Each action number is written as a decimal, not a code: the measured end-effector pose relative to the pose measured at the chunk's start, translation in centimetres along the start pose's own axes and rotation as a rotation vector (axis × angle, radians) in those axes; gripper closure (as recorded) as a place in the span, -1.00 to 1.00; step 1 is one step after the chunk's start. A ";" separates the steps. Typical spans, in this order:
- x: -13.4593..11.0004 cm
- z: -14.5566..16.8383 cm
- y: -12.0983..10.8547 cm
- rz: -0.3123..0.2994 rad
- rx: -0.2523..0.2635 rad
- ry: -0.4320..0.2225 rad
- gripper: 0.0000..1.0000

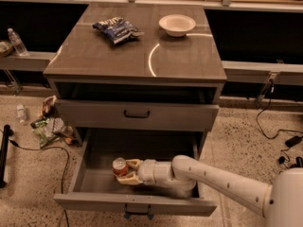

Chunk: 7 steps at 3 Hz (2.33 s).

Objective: Pick coke can from middle drawer and place on counter

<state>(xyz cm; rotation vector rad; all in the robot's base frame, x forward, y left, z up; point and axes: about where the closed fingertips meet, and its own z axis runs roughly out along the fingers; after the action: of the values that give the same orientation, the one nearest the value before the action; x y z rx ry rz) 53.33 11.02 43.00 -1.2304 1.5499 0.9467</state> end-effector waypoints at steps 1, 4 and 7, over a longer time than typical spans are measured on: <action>-3.6 -5.0 -0.1 -0.002 0.113 0.006 1.00; -16.2 -18.7 1.4 0.108 0.229 -0.021 1.00; -23.9 -21.7 0.0 0.003 0.242 0.008 1.00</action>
Offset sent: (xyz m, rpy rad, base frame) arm -0.0431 -0.1315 0.1898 -0.0763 -0.0746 -0.3345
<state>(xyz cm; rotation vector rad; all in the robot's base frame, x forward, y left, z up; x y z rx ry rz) 51.21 -2.74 72.10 -1.0621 1.6205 0.7319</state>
